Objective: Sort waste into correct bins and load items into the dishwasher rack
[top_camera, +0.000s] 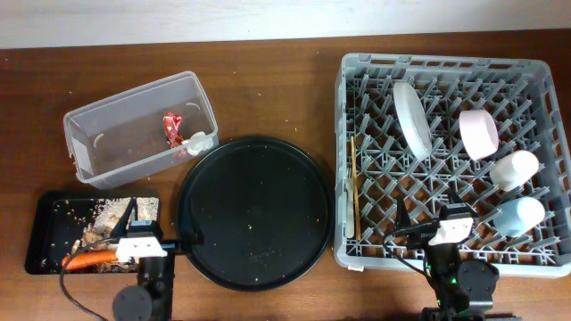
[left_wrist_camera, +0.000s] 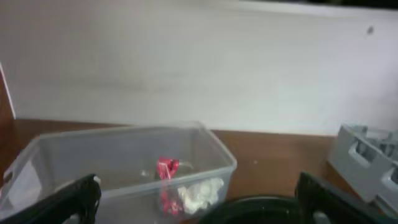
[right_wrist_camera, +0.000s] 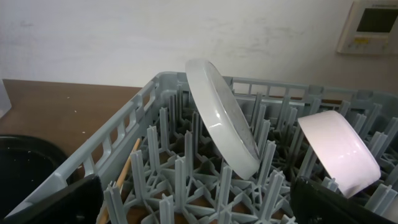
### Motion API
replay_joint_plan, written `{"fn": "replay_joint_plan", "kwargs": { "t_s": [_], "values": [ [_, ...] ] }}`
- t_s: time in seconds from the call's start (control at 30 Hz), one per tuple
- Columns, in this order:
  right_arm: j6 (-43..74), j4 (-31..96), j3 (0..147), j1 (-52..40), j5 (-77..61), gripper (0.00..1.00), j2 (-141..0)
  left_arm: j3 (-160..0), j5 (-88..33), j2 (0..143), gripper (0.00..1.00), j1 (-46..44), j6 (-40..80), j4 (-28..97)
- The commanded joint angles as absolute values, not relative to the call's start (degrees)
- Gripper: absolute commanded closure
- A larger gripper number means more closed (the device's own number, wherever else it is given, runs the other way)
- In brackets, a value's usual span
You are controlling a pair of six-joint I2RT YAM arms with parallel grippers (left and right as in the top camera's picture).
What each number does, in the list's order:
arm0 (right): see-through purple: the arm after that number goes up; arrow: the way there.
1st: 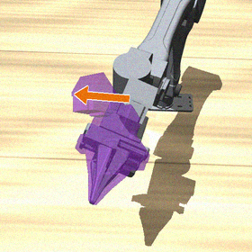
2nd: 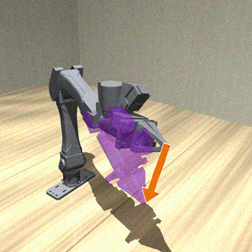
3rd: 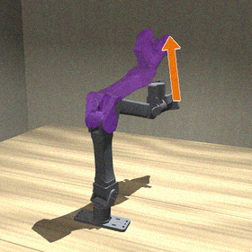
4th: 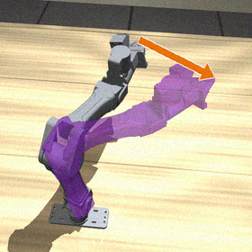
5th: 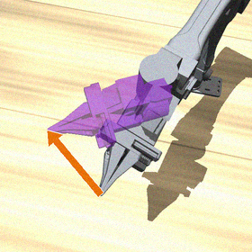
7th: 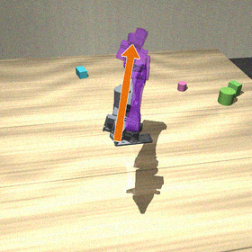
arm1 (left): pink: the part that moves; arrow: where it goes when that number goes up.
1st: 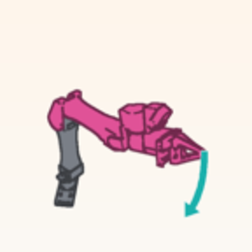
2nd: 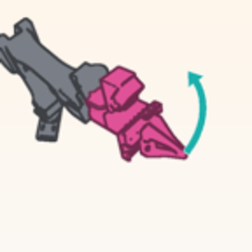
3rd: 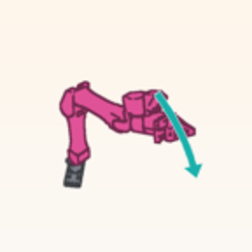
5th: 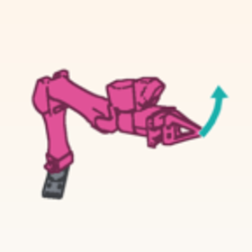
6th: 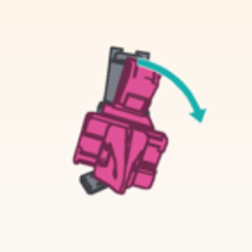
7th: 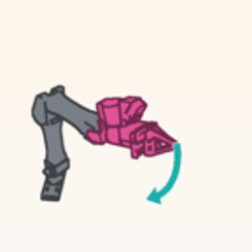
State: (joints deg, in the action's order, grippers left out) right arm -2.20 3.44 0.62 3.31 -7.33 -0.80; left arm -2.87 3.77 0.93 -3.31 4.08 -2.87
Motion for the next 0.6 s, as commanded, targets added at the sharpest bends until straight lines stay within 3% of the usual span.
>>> {"fn": "replay_joint_plan", "kwargs": {
  "t_s": [0.0,0.1,0.57],
  "values": [
    [-2.57,3.84,0.32,2.96,-7.03,0.02,-0.21,-0.47,2.96,0.25,0.01,-2.15,0.10,-0.97],
    [-2.59,3.86,0.32,2.96,-7.01,0.02,-0.21,-0.47,2.50,0.27,0.01,-1.54,-0.05,4.69],
    [-2.57,3.84,0.32,2.96,-7.01,0.02,-0.21,-0.49,2.52,0.30,0.01,-1.58,-0.05,4.60]
  ]
}}
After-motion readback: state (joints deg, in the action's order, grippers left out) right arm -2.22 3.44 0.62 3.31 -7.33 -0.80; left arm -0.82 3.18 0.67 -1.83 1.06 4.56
